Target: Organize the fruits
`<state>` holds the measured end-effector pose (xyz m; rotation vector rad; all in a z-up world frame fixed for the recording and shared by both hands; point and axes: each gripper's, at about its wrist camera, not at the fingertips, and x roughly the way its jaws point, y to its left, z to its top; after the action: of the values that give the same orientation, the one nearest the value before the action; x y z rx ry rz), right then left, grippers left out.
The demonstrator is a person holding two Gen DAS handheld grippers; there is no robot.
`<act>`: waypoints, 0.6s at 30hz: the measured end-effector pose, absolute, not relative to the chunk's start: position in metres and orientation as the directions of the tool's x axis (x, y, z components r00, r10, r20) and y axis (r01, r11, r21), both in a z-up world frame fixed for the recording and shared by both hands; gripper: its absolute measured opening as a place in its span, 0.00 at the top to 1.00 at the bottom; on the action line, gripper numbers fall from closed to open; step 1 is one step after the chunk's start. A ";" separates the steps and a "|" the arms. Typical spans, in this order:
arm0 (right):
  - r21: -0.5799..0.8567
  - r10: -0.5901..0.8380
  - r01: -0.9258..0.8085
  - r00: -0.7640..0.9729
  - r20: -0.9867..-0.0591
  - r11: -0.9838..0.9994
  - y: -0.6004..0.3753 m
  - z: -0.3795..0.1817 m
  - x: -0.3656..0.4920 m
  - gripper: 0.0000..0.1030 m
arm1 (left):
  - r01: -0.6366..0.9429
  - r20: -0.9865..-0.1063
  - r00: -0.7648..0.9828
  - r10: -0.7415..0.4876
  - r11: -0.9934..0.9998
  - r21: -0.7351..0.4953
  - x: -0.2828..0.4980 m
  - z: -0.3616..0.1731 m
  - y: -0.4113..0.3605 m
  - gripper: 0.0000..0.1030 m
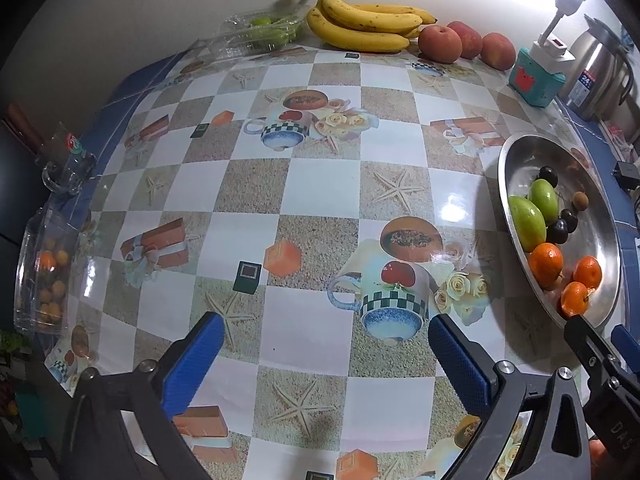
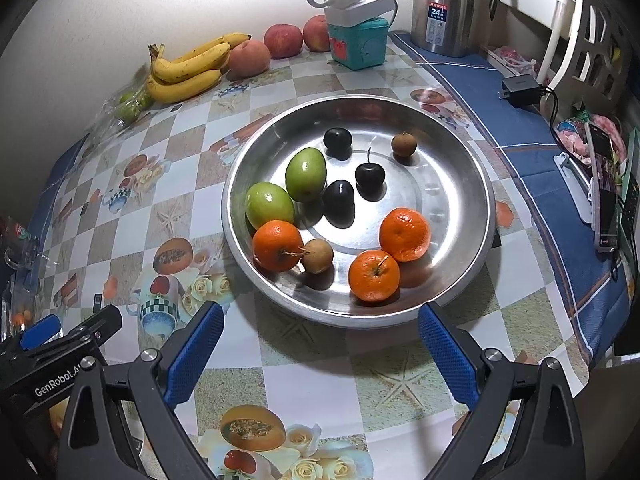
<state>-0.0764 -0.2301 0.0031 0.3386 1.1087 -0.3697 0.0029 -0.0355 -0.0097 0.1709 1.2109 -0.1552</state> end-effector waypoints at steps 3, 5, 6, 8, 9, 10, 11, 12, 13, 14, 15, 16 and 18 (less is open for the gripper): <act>0.084 -0.111 0.445 0.395 -0.912 0.891 -0.229 0.002 -0.075 0.05 | 0.213 -0.938 0.345 -0.030 0.976 0.047 0.003 -0.009 -0.036 0.00; 0.085 -0.109 0.444 0.394 -0.913 0.892 -0.228 0.001 -0.074 0.05 | 0.213 -0.940 0.340 -0.031 0.976 0.045 0.003 -0.008 -0.036 0.00; 0.086 -0.108 0.444 0.393 -0.913 0.892 -0.228 0.001 -0.074 0.05 | 0.213 -0.940 0.339 -0.030 0.976 0.045 0.003 -0.008 -0.036 0.00; 0.088 -0.106 0.447 0.392 -0.914 0.890 -0.229 0.000 -0.074 0.05 | 0.215 -0.940 0.341 -0.028 0.975 0.049 0.002 -0.007 -0.037 0.00; 0.090 -0.105 0.449 0.391 -0.914 0.889 -0.230 0.000 -0.074 0.05 | 0.217 -0.939 0.342 -0.026 0.975 0.052 0.002 -0.006 -0.038 0.00; 0.091 -0.105 0.450 0.390 -0.915 0.888 -0.230 0.000 -0.074 0.05 | 0.220 -0.939 0.342 -0.026 0.974 0.053 0.002 -0.006 -0.038 0.00; 0.092 -0.104 0.451 0.390 -0.915 0.888 -0.230 -0.001 -0.074 0.05 | 0.224 -0.940 0.339 -0.028 0.973 0.051 0.002 -0.006 -0.039 0.00; 0.093 -0.102 0.452 0.389 -0.916 0.887 -0.231 -0.001 -0.074 0.05 | 0.227 -0.942 0.334 -0.033 0.973 0.046 0.002 -0.006 -0.039 0.00; 0.095 -0.101 0.454 0.388 -0.916 0.886 -0.231 -0.001 -0.074 0.05 | 0.229 -0.943 0.329 -0.039 0.973 0.040 0.002 -0.007 -0.039 0.00; 0.096 -0.100 0.456 0.388 -0.916 0.885 -0.232 -0.002 -0.074 0.05 | 0.230 -0.944 0.327 -0.041 0.973 0.037 0.001 -0.007 -0.040 0.00; 0.096 -0.100 0.458 0.387 -0.917 0.884 -0.232 -0.002 -0.074 0.05 | 0.229 -0.944 0.327 -0.043 0.973 0.036 0.001 -0.006 -0.040 0.00; 0.096 -0.101 0.459 0.386 -0.917 0.883 -0.233 -0.002 -0.075 0.05 | 0.229 -0.944 0.328 -0.041 0.973 0.037 0.001 -0.006 -0.040 0.00; 0.097 -0.100 0.459 0.386 -0.917 0.883 -0.234 -0.002 -0.075 0.05 | 0.230 -0.943 0.330 -0.041 0.972 0.038 0.001 -0.006 -0.040 0.00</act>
<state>-0.0747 -0.2336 -0.0020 0.3637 1.1240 -0.3659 0.0009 -0.0404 -0.0058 0.1762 1.2239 -0.1786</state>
